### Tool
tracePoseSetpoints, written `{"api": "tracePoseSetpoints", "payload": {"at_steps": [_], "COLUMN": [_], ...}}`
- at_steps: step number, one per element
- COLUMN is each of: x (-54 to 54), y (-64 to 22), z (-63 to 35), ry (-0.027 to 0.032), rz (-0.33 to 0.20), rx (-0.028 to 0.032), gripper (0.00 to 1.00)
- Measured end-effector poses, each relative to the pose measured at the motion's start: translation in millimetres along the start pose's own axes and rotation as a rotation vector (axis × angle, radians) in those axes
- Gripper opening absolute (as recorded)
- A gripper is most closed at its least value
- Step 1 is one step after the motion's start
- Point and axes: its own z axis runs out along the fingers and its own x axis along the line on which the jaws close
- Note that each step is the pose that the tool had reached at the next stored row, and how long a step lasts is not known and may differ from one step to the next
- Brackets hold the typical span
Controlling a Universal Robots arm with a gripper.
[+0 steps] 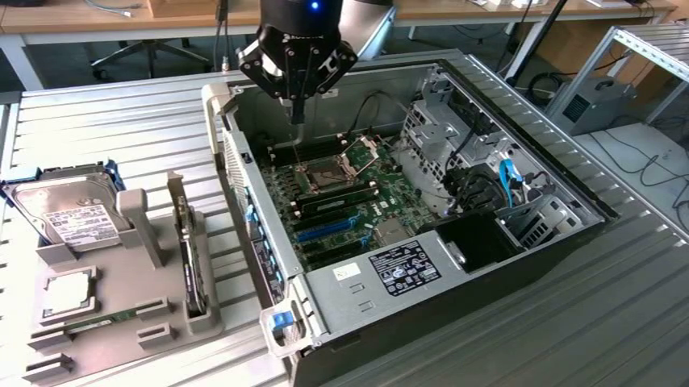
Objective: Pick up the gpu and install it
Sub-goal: 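Reach for the gpu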
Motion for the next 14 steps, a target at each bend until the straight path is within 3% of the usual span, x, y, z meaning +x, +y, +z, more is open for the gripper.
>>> {"api": "tracePoseSetpoints", "payload": {"at_steps": [14], "x": [2.5], "y": [-0.2], "z": [0.5], "ry": [0.0000], "rz": [0.000], "rx": [0.0000], "gripper": [0.11]}}
